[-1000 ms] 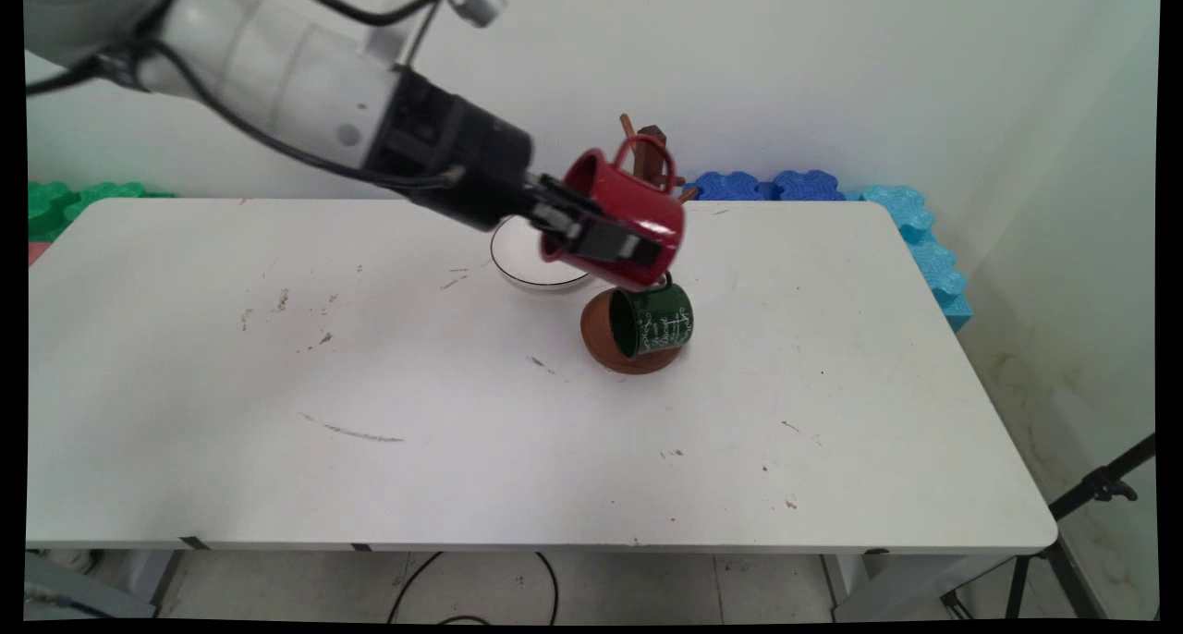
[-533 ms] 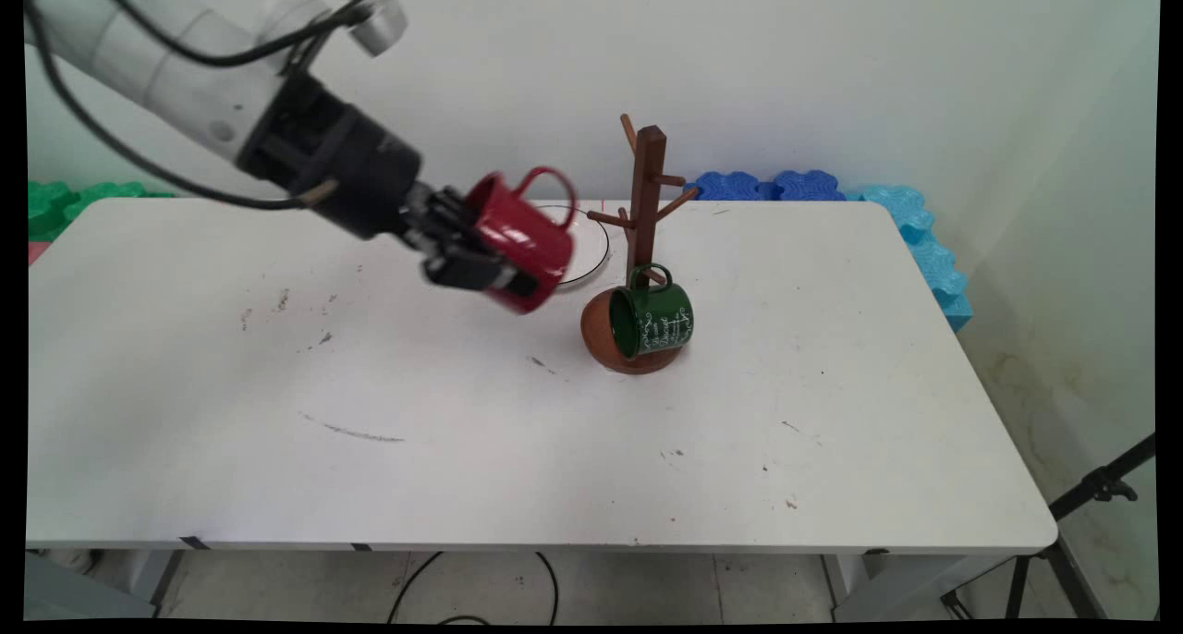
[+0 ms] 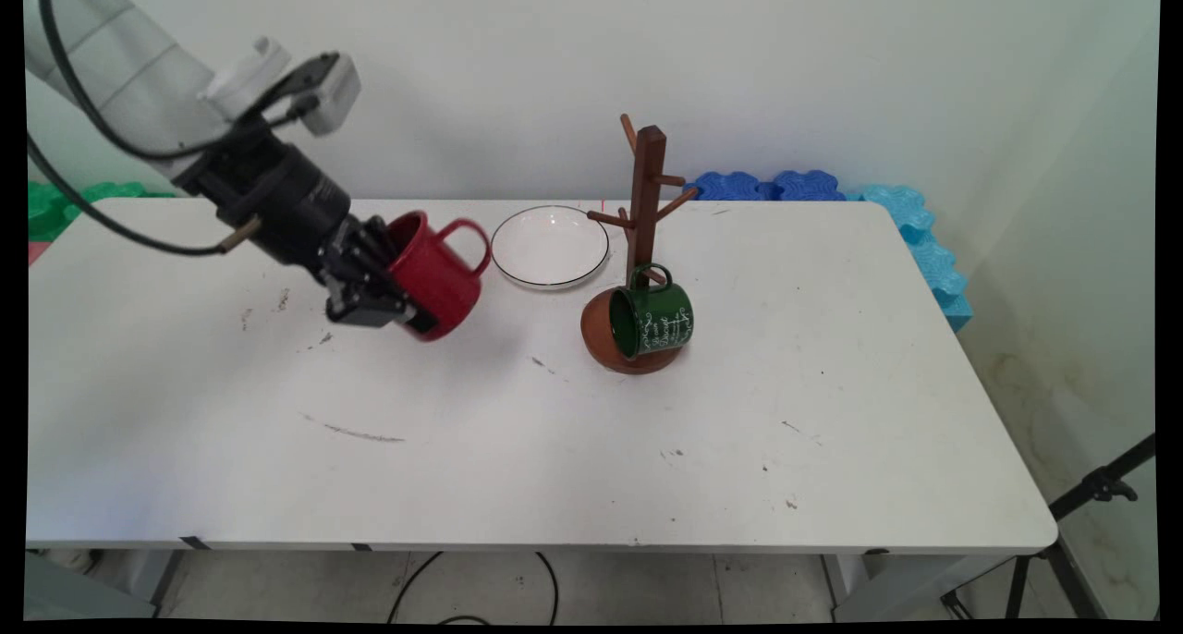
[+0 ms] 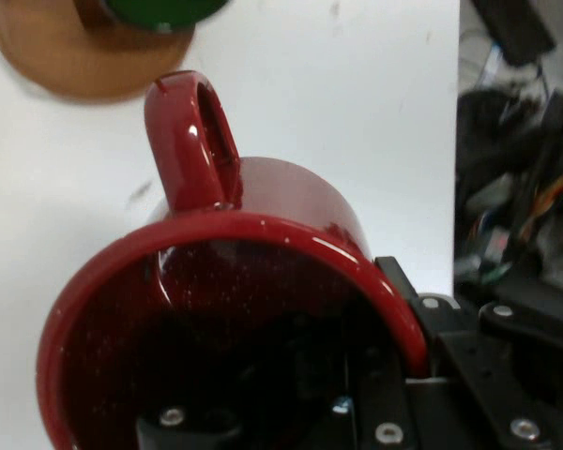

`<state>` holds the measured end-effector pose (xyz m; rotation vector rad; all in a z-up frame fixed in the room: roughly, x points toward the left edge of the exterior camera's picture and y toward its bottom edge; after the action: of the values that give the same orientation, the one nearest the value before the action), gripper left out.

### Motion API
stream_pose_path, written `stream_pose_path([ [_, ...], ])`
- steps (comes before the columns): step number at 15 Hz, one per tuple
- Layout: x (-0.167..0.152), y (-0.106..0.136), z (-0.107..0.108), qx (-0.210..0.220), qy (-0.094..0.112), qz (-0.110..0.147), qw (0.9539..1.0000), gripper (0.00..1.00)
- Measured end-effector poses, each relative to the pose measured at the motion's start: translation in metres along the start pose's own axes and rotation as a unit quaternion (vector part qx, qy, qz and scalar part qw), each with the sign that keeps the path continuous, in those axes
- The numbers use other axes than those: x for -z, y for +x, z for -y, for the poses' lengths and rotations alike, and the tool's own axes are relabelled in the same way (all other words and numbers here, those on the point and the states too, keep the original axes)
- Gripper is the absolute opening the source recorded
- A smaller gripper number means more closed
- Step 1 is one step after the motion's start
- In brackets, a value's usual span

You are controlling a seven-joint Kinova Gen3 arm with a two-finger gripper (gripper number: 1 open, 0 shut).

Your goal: Place the picked object on the table

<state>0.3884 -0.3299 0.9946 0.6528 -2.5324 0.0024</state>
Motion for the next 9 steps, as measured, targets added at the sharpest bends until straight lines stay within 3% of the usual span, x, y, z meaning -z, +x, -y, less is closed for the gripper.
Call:
stream_pose_path([
  [9, -0.046, -0.031, 0.009, -0.042, -0.001, 0.095, 0.9946, 0.0],
])
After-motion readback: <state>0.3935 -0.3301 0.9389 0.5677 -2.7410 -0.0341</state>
